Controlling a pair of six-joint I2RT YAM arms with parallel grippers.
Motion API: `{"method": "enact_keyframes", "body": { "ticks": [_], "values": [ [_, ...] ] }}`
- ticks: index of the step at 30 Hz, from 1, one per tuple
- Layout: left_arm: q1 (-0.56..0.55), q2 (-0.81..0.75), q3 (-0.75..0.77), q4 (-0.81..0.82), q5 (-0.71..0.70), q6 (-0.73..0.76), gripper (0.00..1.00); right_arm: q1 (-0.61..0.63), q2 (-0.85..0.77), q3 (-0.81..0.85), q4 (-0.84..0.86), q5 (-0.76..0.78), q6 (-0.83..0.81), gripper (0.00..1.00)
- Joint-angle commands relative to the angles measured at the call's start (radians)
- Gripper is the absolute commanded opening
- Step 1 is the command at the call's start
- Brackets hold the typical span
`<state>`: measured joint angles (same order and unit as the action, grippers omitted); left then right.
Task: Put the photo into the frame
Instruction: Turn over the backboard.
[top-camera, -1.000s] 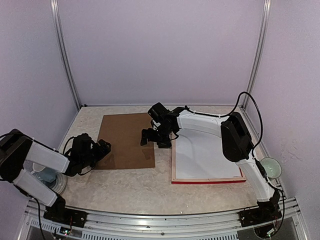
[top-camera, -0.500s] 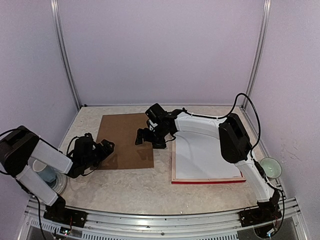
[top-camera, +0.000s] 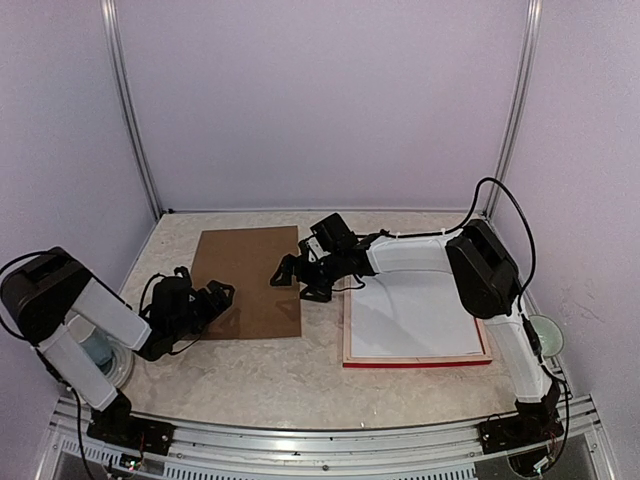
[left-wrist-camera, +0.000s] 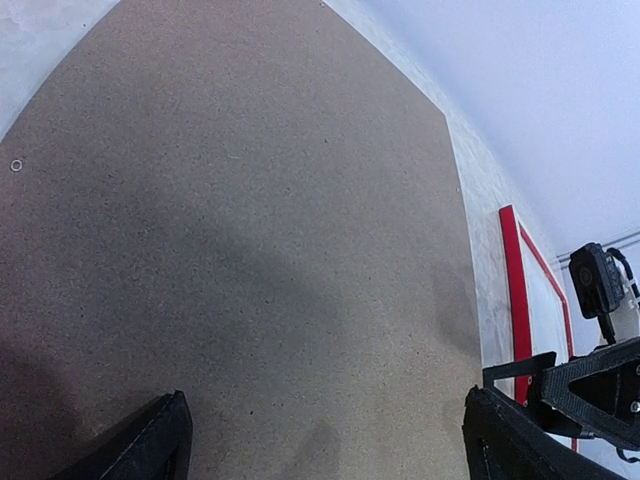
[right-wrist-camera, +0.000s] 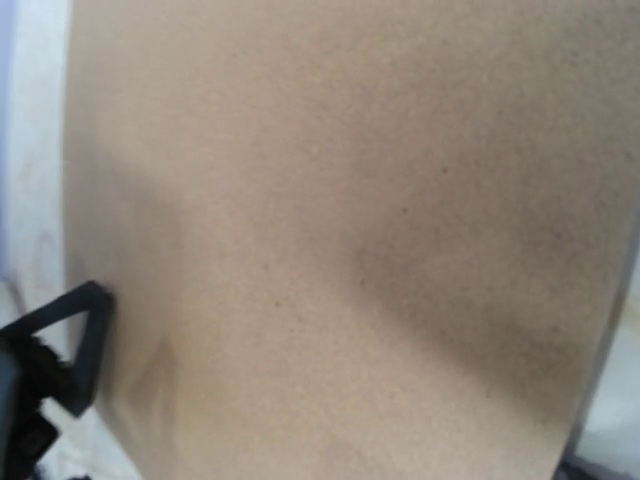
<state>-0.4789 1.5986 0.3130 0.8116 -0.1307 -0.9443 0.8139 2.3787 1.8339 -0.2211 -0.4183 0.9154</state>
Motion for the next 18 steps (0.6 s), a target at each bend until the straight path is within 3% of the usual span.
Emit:
{"method": "enact_keyframes", "body": {
  "ticks": [1,6,10,18],
  "values": [
    [-0.022,0.062,-0.032,-0.079,0.084,-0.038,0.93,0.015,-0.016,-0.074,0.195,-0.172,0.068,0.99],
    [-0.025,0.071,-0.026,-0.079,0.092,-0.040,0.93,0.014,-0.022,-0.114,0.287,-0.217,0.102,0.99],
    [-0.021,0.033,-0.013,-0.121,0.075,-0.025,0.93,0.013,-0.038,-0.123,0.259,-0.189,0.092,0.99],
    [-0.012,-0.176,0.173,-0.479,-0.177,0.115,0.98,0.005,-0.054,-0.098,0.075,-0.054,0.034,0.99]
  ]
}}
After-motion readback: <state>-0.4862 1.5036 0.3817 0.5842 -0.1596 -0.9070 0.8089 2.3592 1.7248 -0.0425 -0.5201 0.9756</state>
